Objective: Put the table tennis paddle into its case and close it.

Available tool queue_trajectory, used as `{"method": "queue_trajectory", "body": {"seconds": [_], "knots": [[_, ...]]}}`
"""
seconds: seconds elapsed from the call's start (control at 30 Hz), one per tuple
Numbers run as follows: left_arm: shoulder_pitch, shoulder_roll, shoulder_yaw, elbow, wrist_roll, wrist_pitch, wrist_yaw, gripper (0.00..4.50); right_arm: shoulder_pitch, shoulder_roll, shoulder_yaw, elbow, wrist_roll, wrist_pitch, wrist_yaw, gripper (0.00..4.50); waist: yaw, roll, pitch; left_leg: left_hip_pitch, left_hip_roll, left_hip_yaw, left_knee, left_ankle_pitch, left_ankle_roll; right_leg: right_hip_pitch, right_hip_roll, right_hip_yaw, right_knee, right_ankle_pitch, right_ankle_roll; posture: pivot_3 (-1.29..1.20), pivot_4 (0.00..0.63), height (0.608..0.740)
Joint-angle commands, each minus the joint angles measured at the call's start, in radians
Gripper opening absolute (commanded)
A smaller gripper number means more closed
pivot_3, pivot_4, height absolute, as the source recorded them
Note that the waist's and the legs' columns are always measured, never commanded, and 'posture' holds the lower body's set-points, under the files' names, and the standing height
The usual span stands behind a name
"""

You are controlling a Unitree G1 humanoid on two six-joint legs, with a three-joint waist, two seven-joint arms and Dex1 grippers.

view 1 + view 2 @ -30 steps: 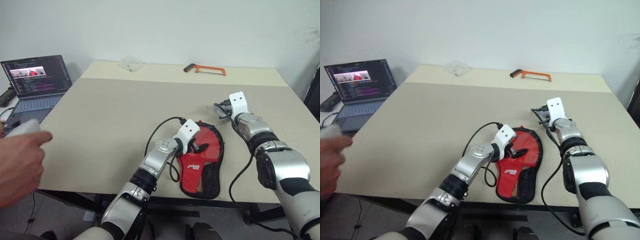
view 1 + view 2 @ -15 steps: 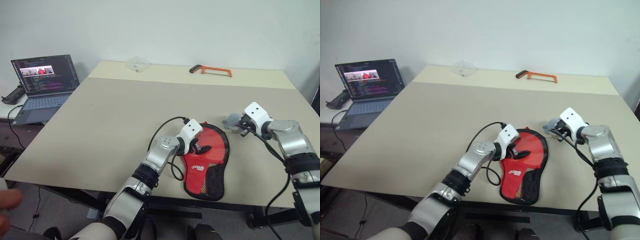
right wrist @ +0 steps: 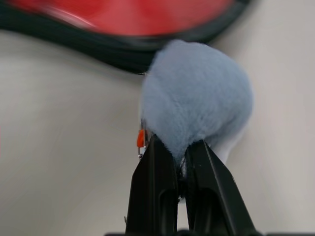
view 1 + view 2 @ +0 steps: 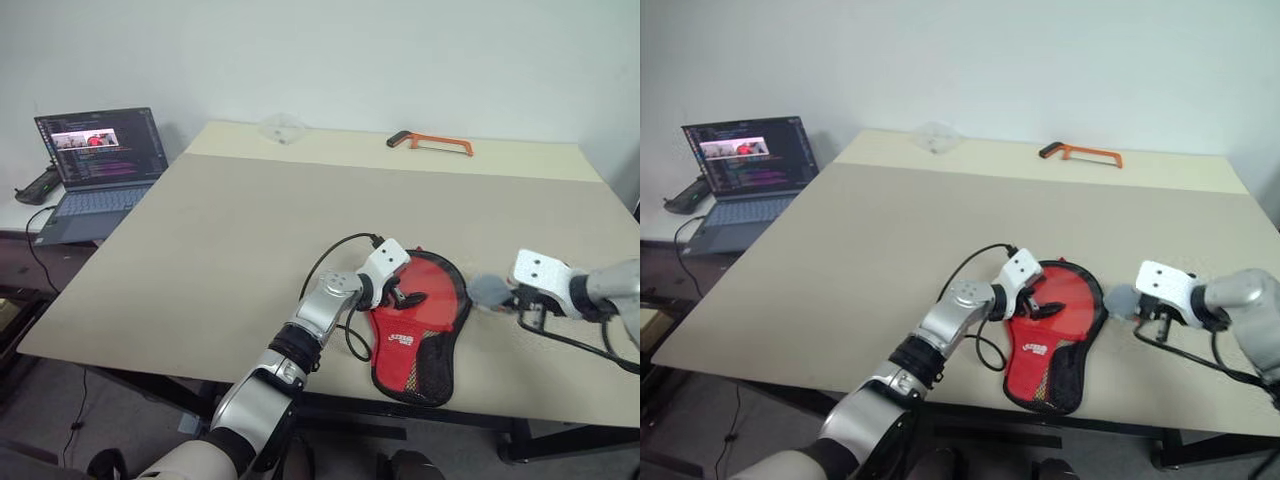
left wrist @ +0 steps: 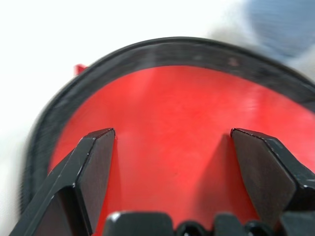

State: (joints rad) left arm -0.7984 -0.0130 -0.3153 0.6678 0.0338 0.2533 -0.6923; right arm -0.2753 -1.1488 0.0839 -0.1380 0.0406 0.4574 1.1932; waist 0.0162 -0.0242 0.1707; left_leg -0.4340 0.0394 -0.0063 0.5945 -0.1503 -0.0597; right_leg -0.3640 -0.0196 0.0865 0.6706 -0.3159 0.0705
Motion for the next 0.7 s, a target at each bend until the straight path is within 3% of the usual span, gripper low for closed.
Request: {"method": "queue_trajectory", "body": {"seconds": [0.03,0.23,0.37,0.7], "knots": [[0.061,0.035,-0.044,0.131,0.064,0.046,0.009,4.09,0.105,-0.101,-0.071,-0.126,0.083,0.0,0.128,0.01,0.001,0.002,-0.002,0.0,0.0,-0.001,0.0,0.0,0.0,0.001,0.0,-0.001,-0.002,0.0,0.0,0.0,0.15,0.74],[0.043,0.023,-0.058,0.158,0.076,0.04,0.01,4.09,0.292,-0.159,-0.1,-0.345,0.158,-0.009,0.16,0.01,0.01,0.006,-0.01,0.0,0.0,-0.013,0.0,-0.005,0.0,0.012,-0.002,-0.015,-0.014,-0.002,-0.002,0.0,0.15,0.74],[0.019,0.005,-0.063,0.191,0.082,0.031,0.018,4.09,0.374,-0.162,-0.047,-0.457,0.146,-0.022,0.141,0.01,0.012,0.006,-0.016,0.0,-0.001,-0.019,0.0,-0.008,-0.002,0.016,-0.001,-0.021,-0.014,-0.007,-0.004,0.0,0.15,0.74],[0.023,-0.008,-0.071,0.204,0.096,0.021,0.012,4.09,0.313,-0.071,0.07,-0.411,0.045,-0.001,0.048,0.01,0.004,-0.004,-0.026,0.005,-0.003,-0.025,0.0,-0.01,-0.002,0.024,-0.001,-0.024,-0.013,-0.011,-0.006,0.0,0.15,0.74]]}}
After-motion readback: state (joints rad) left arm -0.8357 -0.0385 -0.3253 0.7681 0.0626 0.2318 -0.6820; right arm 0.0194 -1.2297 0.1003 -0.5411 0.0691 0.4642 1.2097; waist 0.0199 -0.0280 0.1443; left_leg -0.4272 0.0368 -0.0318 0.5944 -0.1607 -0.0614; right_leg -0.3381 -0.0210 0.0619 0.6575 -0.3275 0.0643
